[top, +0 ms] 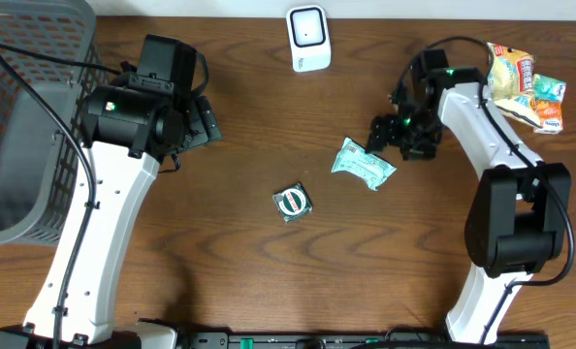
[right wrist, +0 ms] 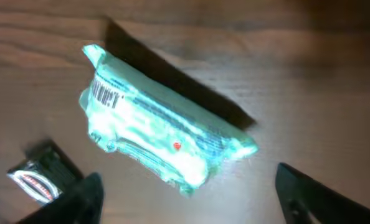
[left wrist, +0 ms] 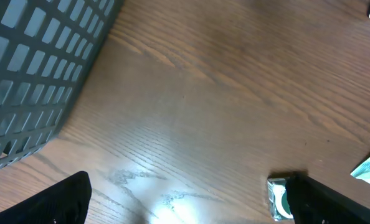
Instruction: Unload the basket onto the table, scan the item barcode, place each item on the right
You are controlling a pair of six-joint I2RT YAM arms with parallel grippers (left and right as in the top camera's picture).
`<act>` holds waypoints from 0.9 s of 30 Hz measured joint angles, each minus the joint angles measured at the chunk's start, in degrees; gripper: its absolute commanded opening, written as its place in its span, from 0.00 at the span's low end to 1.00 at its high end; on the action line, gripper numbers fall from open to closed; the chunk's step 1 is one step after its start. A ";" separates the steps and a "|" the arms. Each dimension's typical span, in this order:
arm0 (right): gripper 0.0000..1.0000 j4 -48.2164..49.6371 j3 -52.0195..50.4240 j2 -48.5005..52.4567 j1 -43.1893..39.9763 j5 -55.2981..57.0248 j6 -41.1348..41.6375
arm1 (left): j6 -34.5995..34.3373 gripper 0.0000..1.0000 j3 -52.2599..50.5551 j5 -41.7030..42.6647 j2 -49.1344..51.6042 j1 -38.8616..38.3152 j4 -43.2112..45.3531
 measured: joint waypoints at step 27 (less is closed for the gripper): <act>0.01 23.08 -17.94 -2.25 -1.25 -12.85 8.02 | 0.00 0.98 0.00 0.00 0.00 0.00 0.00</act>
